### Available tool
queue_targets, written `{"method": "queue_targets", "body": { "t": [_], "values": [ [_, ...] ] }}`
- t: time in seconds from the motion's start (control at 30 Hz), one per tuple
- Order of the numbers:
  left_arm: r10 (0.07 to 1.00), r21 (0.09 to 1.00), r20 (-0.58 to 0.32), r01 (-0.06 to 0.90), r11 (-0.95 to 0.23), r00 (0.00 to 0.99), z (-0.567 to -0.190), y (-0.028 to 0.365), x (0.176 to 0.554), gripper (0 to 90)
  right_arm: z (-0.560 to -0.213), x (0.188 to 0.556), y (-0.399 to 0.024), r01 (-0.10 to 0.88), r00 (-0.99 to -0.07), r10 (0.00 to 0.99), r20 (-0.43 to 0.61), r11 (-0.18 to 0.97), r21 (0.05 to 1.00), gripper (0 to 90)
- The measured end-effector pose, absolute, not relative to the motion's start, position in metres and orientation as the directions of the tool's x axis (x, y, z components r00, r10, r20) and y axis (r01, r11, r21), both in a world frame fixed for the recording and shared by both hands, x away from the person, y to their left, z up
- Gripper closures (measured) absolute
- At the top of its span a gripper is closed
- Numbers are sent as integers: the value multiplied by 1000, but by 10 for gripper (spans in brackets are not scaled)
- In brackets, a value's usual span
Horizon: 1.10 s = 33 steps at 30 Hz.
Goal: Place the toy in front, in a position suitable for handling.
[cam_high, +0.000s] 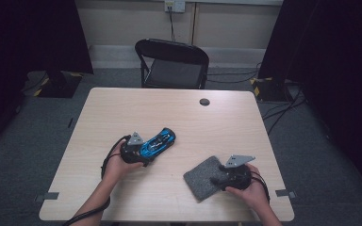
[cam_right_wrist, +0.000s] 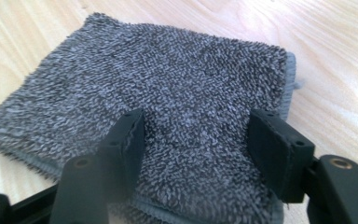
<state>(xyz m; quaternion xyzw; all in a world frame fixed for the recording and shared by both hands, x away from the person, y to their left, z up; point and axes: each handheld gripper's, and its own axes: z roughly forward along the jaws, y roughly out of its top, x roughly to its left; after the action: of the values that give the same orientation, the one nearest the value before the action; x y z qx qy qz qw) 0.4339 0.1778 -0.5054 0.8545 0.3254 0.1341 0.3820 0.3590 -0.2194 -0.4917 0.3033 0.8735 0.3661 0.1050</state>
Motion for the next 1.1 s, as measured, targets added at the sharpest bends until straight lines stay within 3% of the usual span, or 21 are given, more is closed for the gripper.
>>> {"method": "queue_targets", "body": {
  "t": [0.17,0.27,0.33,0.47,0.77,1.1],
  "values": [
    [658,740,-19,454,-497,752,-505,178,434,250,-493,359,-218,459,-784,620,31,545,702,456],
    [658,740,-19,454,-496,752,-505,178,434,250,-492,359,-218,476,-768,639,31,539,695,536],
    [658,740,-19,454,-496,752,-505,178,434,249,-491,360,-217,489,-754,656,34,526,696,657],
    [659,740,-20,454,-496,752,-505,178,434,248,-490,360,-215,505,-737,675,32,519,689,743],
    [659,740,-22,455,-495,752,-506,178,434,246,-485,363,-209,560,-692,719,69,474,680,792],
    [659,740,-22,455,-495,752,-506,178,434,246,-460,391,-191,567,-674,721,157,369,736,795]
  ]
}}
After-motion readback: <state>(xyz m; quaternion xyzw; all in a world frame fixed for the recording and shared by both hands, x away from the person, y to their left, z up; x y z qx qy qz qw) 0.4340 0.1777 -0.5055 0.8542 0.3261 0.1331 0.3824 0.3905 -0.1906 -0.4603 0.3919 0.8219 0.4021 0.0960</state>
